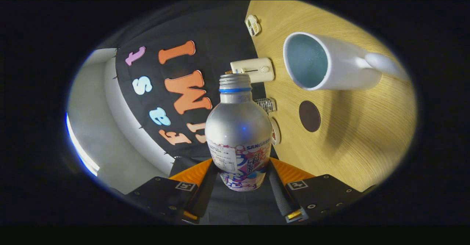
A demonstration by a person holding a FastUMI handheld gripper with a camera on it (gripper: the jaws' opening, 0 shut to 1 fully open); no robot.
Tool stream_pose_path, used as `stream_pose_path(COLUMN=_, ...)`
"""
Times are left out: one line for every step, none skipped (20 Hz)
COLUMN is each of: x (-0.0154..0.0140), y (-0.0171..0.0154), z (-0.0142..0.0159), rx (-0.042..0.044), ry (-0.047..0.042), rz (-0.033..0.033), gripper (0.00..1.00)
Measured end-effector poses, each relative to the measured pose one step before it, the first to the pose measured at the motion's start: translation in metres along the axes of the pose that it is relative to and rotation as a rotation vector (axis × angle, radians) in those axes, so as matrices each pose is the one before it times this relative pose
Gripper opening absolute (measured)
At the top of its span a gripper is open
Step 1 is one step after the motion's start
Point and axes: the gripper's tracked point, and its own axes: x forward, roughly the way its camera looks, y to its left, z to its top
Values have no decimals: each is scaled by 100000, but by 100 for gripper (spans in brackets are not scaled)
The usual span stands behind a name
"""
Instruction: Take the bottle from table, then pour the juice into the cup, finally place the bottle on the coaster
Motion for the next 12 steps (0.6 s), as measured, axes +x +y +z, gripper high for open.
stream_pose_path(x=-22, y=-6, z=-32, rx=642, ry=570, rz=46, gripper=75)
stream_pose_path(x=72, y=-25, z=-75, rx=1745, ry=347, rz=-103, gripper=75)
stream_pose_path(x=68, y=68, z=6, rx=1852, ry=245, rz=362, gripper=75)
stream_pose_path(x=15, y=172, z=-35, rx=1539, ry=-210, rz=217, gripper=75)
stream_pose_path(x=11, y=31, z=166, rx=931, ry=-289, rz=308, gripper=75)
stream_pose_path(x=-24, y=45, z=37, rx=856, ry=-311, rz=476, gripper=75)
stream_pose_path(x=26, y=214, z=49, rx=1114, ry=-153, rz=725, gripper=75)
stream_pose_path(x=-137, y=225, z=40, rx=1186, ry=-46, rz=657, gripper=75)
stream_pose_path(x=-33, y=70, z=8, rx=1010, ry=101, rz=287, gripper=75)
stream_pose_path(x=6, y=140, z=-109, rx=781, ry=38, rz=347, gripper=75)
stream_pose_path(x=126, y=76, z=-73, rx=668, ry=39, rz=348, gripper=75)
stream_pose_path(x=-217, y=213, z=44, rx=882, ry=-161, rz=790, gripper=75)
